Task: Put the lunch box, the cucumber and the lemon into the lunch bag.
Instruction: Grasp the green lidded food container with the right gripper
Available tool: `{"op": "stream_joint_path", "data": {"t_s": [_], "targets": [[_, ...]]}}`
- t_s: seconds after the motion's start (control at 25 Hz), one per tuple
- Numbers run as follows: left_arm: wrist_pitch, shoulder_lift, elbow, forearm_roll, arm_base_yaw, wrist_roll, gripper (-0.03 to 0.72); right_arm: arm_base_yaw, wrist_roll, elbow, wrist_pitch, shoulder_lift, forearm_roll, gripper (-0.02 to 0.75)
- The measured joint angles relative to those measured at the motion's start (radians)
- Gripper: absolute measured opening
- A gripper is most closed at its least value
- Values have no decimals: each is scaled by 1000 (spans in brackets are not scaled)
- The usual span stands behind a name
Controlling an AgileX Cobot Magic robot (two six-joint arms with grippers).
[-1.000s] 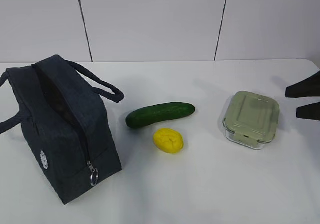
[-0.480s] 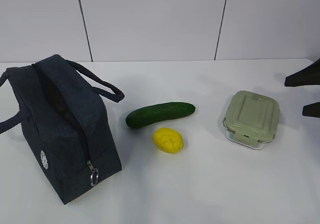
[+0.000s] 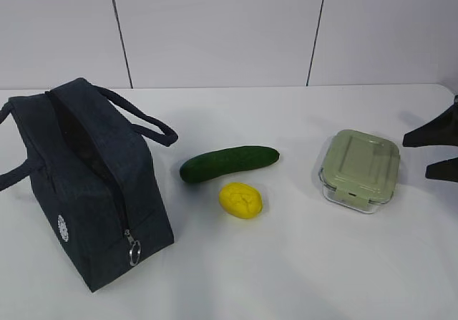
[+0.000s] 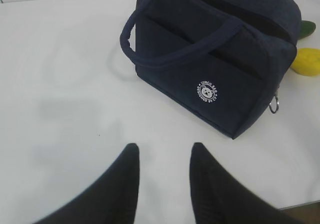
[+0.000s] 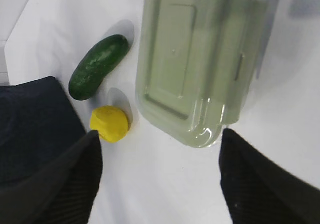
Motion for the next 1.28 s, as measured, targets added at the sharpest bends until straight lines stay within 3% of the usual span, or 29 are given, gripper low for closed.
{"op": "stream_joint_path", "data": {"t_s": [0.2,0.48,0.72,1.28], "targets": [[0,0,0,0,0,0,243,0,-65,0,-21,84,80,474],[0,0,0,0,0,0,243,0,-204,-1,-30,183,183,461],[0,0,0,0,0,0,243,0,-322,-1,-32,192,199,461],[0,0,0,0,0,-16,243,0,-345,-1,-71,192,203,475]]}}
